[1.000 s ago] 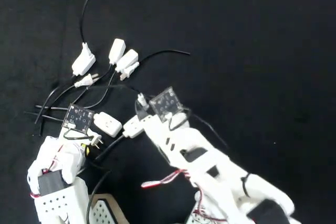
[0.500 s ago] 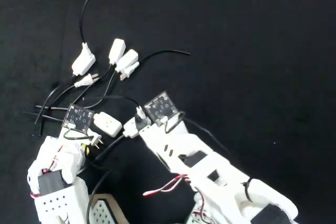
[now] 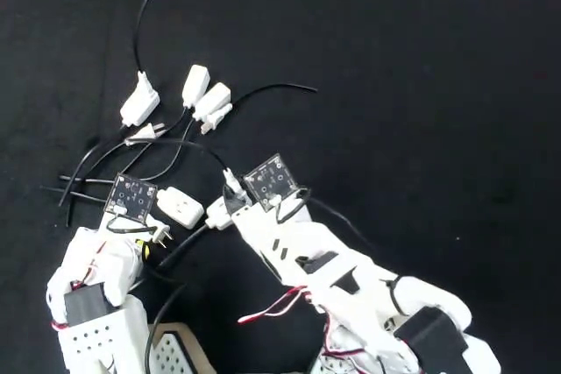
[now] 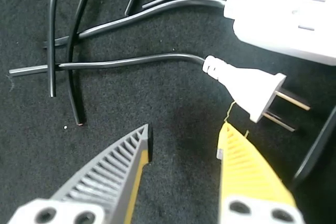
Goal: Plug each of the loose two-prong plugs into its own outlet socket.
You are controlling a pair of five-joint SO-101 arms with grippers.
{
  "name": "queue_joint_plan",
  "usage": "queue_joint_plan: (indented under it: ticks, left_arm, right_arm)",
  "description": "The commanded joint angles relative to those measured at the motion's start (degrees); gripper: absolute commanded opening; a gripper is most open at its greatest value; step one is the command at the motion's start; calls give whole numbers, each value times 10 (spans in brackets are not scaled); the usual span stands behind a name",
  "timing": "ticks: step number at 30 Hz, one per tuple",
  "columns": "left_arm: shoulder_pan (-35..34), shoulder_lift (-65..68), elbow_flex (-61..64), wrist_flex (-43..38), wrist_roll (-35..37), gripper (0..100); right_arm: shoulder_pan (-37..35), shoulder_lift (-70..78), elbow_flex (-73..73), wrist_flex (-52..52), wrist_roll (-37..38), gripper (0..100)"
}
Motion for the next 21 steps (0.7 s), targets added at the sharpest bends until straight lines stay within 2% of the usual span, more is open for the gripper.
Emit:
queue_joint_plan:
  ticks: [1,7,10,13,14,17,21]
  left_arm:
    - [7,-3,1,-8,-4,213]
    - [7,-3,1,-10,-4,213]
    - [8,-3,1,-11,-4,213]
    - [8,-3,-2,-18,2,213]
    - [6,-3,-6,-27,19,212]
    - [-3,-11,-41,-48,130,212]
    - [28,-13,-72,-116,242,212]
  right_arm:
    - [11,7,-22,-16,-3,11]
    - [10,-35,-33,-26,-5,11]
    - [11,-95,-52,48,-8,11]
    - [11,-169,-86,185,-49,11]
    - [9,-196,-98,241,-61,11]
    - [-18,-281,-117,360,-67,11]
    - [-68,-380,-84,411,-52,11]
